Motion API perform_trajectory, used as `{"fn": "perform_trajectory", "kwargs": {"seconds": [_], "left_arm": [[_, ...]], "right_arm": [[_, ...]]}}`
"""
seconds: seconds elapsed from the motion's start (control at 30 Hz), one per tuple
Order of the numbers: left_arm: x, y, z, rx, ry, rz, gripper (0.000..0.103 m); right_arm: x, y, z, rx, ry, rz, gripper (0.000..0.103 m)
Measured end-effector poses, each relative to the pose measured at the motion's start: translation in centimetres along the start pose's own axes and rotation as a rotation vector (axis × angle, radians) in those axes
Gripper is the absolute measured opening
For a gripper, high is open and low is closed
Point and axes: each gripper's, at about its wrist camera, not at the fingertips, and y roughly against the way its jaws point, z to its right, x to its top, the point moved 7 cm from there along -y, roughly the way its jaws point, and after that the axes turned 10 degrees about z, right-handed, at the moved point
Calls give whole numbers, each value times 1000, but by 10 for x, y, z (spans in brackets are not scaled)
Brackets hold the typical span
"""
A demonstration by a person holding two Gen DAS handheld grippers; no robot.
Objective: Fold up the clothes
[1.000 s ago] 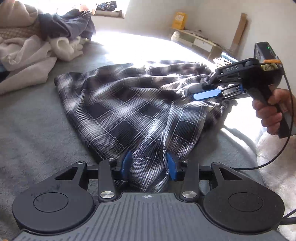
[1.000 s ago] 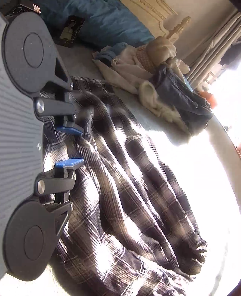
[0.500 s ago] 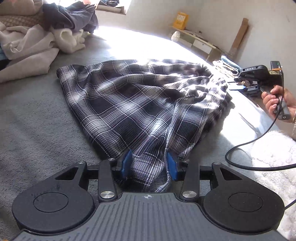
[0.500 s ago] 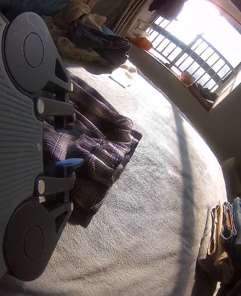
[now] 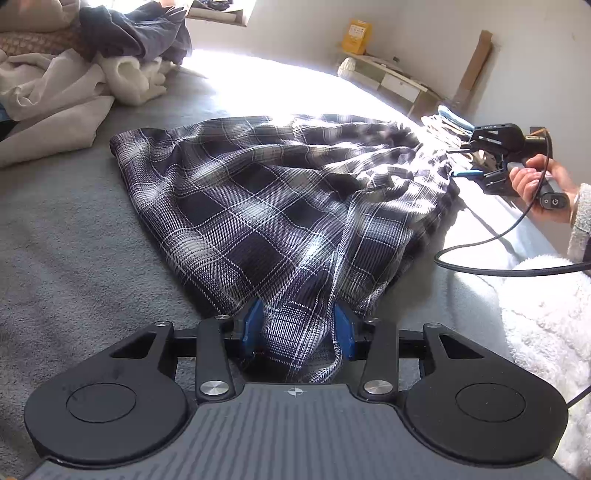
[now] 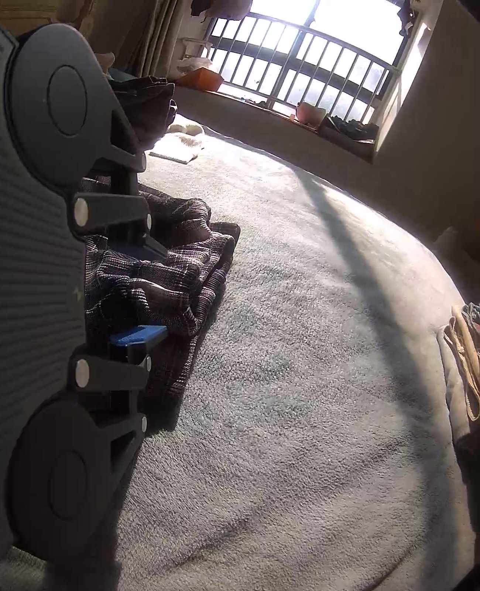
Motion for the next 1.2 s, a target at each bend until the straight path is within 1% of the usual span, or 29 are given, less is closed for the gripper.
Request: {"fn": "perform_trajectory", "kwargs": {"seconds": [0.1,0.2,0.23,0.27,0.3,0.33,0.37,0.5,0.63,0.73,0.77,0.83,0.87,0.9,0.93,0.97,1.07,1.13,1.2], "left_arm": [[0,-1,-1,-6,2,0,43],[0,0,-2,-14,3,3,43],[0,0,-2,-16,4,4,43],[0,0,-3,-19,6,4,43],[0,0,-4,-22,9,5,43],[0,1,-4,-25,13,5,43],[0,1,-5,-27,18,5,43],[1,2,-7,-33,26,0,43],[2,0,-9,-43,32,-4,43],[2,1,-10,-46,37,-3,43],[2,1,-10,-45,39,-1,43],[2,1,-9,-44,44,4,43],[2,1,-9,-43,45,6,43],[2,1,-9,-43,44,7,43],[2,0,-9,-44,43,8,43],[2,0,-8,-44,42,10,43],[3,-1,-8,-46,40,10,43],[2,0,-8,-47,40,12,43],[2,1,-8,-50,43,15,43]], "right_arm": [[-4,-11,5,-35,-3,-30,42],[-4,-22,3,-13,3,-36,42],[-5,-23,0,-7,26,-29,37],[-5,-23,-4,-7,56,-19,35],[-5,-23,-8,-7,87,-8,27],[-5,-20,-12,-4,104,6,21],[-5,-14,-14,0,110,24,19],[-5,7,-15,5,112,80,16],[-7,-2,2,-23,118,60,18],[-4,-8,10,-54,130,52,28],[-1,-5,12,-61,116,63,34],[6,14,10,-110,110,155,37],[7,24,6,-141,133,202,38],[7,34,-1,-174,170,245,38],[4,42,-11,-181,220,270,38],[-5,47,-28,-147,305,273,38],[-49,42,-95,22,571,200,38],[-84,29,-138,128,728,133,38],[-121,11,-172,189,853,50,37]]}}
